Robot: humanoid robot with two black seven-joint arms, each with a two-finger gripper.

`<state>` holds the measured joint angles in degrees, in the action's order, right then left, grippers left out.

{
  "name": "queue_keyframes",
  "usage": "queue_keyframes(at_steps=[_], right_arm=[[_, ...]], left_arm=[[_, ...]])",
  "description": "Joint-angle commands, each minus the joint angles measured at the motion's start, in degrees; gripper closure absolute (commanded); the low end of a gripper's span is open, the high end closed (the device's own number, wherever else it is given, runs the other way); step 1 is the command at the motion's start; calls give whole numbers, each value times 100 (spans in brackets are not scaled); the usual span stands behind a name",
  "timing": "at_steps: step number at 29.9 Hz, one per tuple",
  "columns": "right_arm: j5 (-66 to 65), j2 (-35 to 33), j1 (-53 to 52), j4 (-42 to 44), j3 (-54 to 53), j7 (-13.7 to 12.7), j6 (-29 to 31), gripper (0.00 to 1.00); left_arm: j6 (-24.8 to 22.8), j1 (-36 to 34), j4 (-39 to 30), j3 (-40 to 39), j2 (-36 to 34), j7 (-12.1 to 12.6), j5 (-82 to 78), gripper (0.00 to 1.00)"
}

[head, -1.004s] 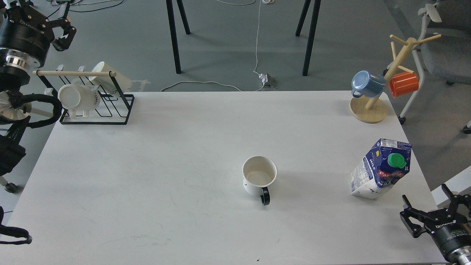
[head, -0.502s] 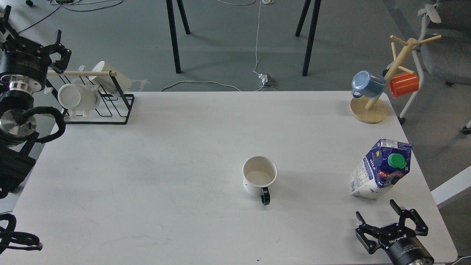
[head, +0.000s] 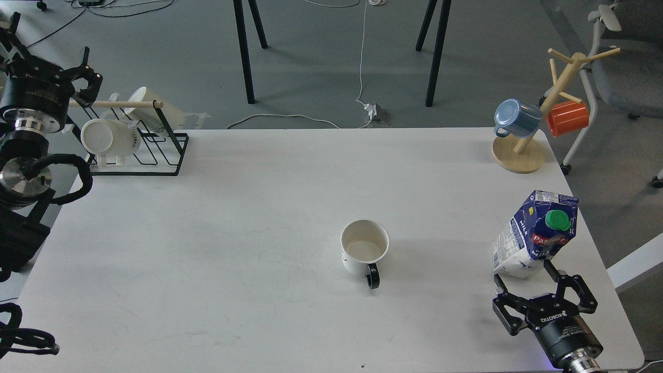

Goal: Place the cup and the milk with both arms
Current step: 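Move the right gripper to the milk carton and grasp it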

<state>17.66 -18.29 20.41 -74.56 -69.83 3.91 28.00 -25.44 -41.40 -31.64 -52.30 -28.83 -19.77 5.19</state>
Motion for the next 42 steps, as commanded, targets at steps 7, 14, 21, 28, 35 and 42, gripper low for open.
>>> queue_keyframes(at_steps=[7, 14, 21, 28, 35, 42], right_arm=[[-8, 1, 77, 3, -153, 14, 0, 2], [-8, 53, 51, 3, -303, 31, 0, 2], [-8, 98, -11, 3, -303, 40, 0, 2], [-17, 185, -195, 29, -295, 31, 0, 2], [-26, 326, -371, 29, -277, 31, 0, 17], [-26, 326, -363, 3, -251, 22, 0, 49]], left_arm=[[-14, 44, 0, 1, -9, 0, 0, 0], [-14, 53, 0, 1, -9, 0, 0, 0], [-5, 62, 0, 1, -17, -9, 0, 0], [12, 79, 9, 9, -17, -18, -18, 0], [12, 70, 9, 1, -26, -18, -26, 0], [21, 79, 88, 9, -17, -27, -35, 0]])
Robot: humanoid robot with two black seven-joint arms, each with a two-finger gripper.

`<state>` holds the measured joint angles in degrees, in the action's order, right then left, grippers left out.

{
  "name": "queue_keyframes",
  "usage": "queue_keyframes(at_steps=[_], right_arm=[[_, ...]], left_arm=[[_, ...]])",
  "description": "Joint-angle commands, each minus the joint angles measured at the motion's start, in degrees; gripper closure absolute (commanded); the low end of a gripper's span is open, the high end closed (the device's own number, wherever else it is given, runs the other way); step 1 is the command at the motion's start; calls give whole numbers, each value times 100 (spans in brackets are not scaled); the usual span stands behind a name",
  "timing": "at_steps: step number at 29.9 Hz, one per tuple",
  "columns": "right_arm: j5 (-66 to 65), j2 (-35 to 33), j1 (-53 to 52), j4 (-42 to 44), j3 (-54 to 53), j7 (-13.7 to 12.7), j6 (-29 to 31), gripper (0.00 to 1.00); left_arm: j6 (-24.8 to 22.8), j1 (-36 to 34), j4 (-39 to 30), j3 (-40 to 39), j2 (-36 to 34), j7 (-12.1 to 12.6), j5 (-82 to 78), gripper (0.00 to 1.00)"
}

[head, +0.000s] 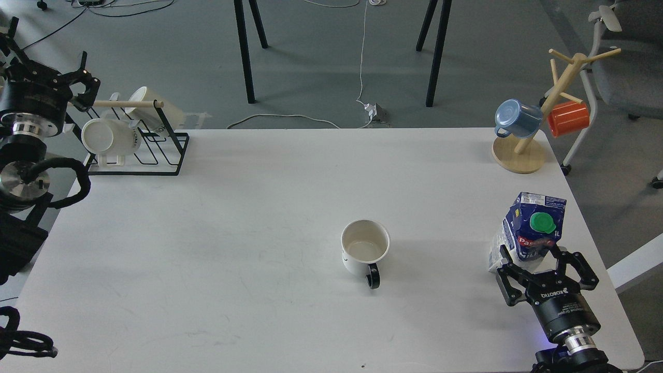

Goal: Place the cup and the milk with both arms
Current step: 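Move the right gripper to the milk carton and grasp it, then slide the milk carton toward the mug and release it beside it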

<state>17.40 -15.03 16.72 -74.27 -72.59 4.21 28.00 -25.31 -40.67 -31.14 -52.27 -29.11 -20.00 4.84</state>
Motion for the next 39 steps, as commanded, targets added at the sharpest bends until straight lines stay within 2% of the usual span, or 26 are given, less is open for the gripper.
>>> queue_keyframes(at_steps=[1, 7, 11, 25, 39], right_arm=[[0, 9, 7, -44, 51, -8, 0, 52], [-17, 97, 33, -325, 315, -25, 0, 55], [-43, 386, -89, -404, 561, -43, 0, 54], [-562, 747, -433, -317, 1194, -69, 0, 51], [-632, 897, -441, -106, 1221, -69, 0, 49]], left_arm=[[9, 7, 38, 6, 11, -12, 0, 0], [44, 7, 38, 6, 11, -4, 0, 0], [53, -2, 38, 6, 2, -4, 0, 0], [53, 103, 38, 6, 2, -21, 0, 0], [53, 165, 38, 6, 11, -30, -9, 0]])
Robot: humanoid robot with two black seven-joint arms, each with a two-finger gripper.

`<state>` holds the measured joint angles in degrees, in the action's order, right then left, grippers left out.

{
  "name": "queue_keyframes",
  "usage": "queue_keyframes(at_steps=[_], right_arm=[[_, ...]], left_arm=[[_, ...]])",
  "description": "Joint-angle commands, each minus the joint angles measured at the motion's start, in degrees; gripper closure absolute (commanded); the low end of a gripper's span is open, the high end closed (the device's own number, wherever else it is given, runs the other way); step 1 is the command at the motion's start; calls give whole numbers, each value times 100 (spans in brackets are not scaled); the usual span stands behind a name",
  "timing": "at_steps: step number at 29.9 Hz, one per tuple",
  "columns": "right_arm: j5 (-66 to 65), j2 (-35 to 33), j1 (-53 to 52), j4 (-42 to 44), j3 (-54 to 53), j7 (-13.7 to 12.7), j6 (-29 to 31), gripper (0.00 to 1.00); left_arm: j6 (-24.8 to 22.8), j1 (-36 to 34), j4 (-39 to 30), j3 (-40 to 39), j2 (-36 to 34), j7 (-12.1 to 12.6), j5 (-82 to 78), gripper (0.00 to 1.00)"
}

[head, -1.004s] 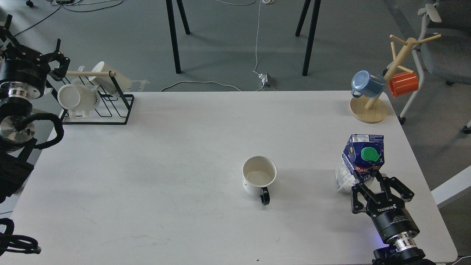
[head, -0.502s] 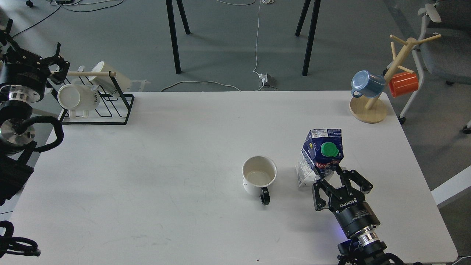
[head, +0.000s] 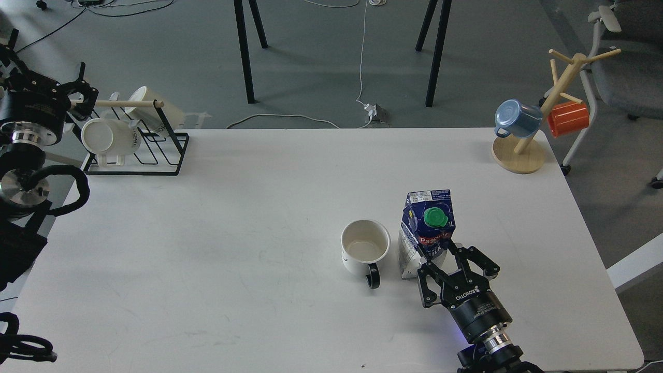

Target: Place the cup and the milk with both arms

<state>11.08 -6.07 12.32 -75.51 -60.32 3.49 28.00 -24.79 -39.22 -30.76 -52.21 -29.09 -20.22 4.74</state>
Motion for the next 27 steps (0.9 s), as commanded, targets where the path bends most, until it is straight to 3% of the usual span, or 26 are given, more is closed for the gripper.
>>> queue_keyframes(at_steps=[1, 6, 11, 19, 27], right_arm=[[0, 1, -1, 44, -6, 2, 0, 49], [0, 1, -36, 89, -6, 2, 0, 44], [0, 1, -37, 89, -15, 11, 0, 7], [8, -96, 165, 71, -94, 28, 0, 2], [17, -780, 780, 45, -402, 37, 0, 2]], left_arm=[[0, 20, 0, 0, 9, -8, 0, 0], [0, 20, 0, 0, 9, 1, 0, 0], [0, 20, 0, 0, 9, -8, -9, 0], [-26, 29, 0, 0, 18, -17, -9, 0], [-61, 20, 0, -9, 9, -17, -9, 0]])
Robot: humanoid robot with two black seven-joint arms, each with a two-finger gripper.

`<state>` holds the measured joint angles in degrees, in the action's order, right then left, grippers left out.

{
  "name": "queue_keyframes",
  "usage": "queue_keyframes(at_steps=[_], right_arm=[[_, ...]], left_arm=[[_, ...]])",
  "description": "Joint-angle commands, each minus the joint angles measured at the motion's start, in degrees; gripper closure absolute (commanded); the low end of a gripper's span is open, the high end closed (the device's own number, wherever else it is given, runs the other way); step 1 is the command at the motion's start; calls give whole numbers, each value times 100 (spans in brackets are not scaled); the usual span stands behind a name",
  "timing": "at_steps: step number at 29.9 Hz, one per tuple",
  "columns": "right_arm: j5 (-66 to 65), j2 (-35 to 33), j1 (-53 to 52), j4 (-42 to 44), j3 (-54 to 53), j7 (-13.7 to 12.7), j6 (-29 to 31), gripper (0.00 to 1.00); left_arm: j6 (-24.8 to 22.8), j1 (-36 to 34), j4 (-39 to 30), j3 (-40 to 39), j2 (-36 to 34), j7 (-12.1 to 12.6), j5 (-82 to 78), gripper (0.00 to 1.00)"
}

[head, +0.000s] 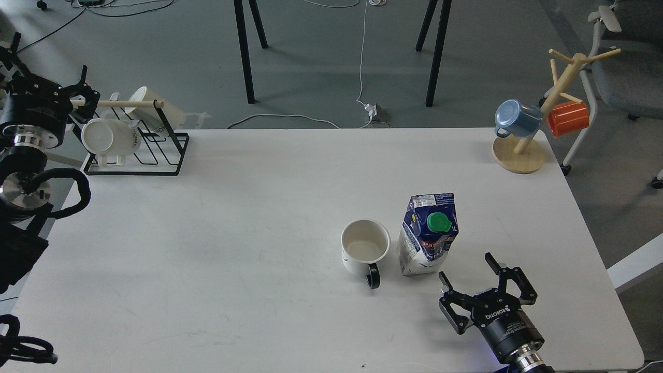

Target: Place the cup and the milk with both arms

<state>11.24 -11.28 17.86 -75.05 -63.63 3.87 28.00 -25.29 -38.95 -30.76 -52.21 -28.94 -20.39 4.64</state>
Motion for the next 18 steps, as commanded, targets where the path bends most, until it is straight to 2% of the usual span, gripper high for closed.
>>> queue_keyframes(at_steps=[1, 8, 12, 18], right_arm=[[1, -400, 270, -9, -122, 8, 0, 2], [1, -1077, 17, -1, -1386, 26, 0, 2], [-8, -1236, -1116, 262, -1889, 17, 0, 1], [-17, -1473, -3233, 1421, -1592, -9, 0, 1]], left_arm=[[-11, -7, 0, -9, -7, 0, 1, 0], [-28, 1, -79, -53, -15, 0, 36, 0], [-212, 265, -325, -106, -7, -26, 45, 0], [-265, 441, -825, -211, 2, -53, 54, 0]])
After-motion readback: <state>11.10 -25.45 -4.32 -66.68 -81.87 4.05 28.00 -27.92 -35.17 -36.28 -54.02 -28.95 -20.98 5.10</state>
